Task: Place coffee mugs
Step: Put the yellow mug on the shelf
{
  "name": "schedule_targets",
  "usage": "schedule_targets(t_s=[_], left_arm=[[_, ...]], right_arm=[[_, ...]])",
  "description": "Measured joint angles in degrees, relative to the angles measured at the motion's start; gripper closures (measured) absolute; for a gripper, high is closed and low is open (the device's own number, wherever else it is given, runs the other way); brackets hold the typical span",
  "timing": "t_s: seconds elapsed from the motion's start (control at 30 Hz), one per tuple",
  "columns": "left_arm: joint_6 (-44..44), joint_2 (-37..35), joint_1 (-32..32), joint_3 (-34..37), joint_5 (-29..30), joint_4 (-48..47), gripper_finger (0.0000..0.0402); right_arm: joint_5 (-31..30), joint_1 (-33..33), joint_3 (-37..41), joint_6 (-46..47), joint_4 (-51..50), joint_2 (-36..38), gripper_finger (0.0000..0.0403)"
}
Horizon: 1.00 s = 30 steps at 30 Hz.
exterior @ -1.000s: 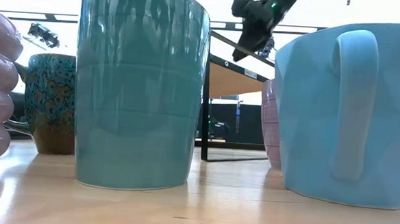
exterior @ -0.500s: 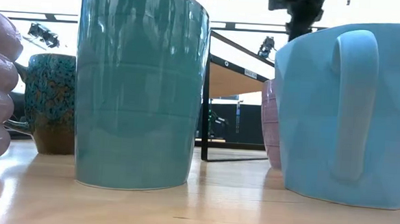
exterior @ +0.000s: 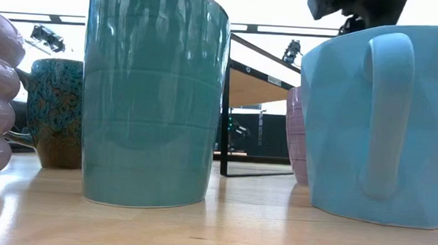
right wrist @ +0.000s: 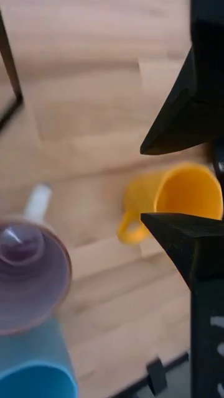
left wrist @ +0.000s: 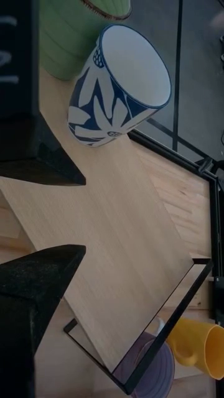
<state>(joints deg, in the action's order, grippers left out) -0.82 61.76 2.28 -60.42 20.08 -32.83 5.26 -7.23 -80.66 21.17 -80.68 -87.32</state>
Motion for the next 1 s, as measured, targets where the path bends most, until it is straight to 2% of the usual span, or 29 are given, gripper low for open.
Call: schedule_targets(t_s=[0.2, 0.57, 0.77, 1.0], left_arm=[[-1.3, 0.0, 0.0, 0.0, 0.0, -0.1, 0.0230], [-1.4, 0.0, 0.0, 0.0, 0.0, -0.1, 0.0230], [-1.3, 0.0, 0.0, 0.0, 0.4, -0.1, 0.0230], [-1.0, 0.0, 0.0, 0.0, 0.4, -0.1, 0.0230]], right_arm=[[3.0, -4.0, 1.0, 4.8, 0.6, -1.6, 0.0235], [8.1, -11.5, 15.9, 18.7, 7.8, 2.6, 0.0235], [7.6, -15.4, 19.4, 24.0, 11.4, 2.6, 0.0235], [4.9, -17.1, 24.7, 26.6, 16.5, 2.6, 0.0242]])
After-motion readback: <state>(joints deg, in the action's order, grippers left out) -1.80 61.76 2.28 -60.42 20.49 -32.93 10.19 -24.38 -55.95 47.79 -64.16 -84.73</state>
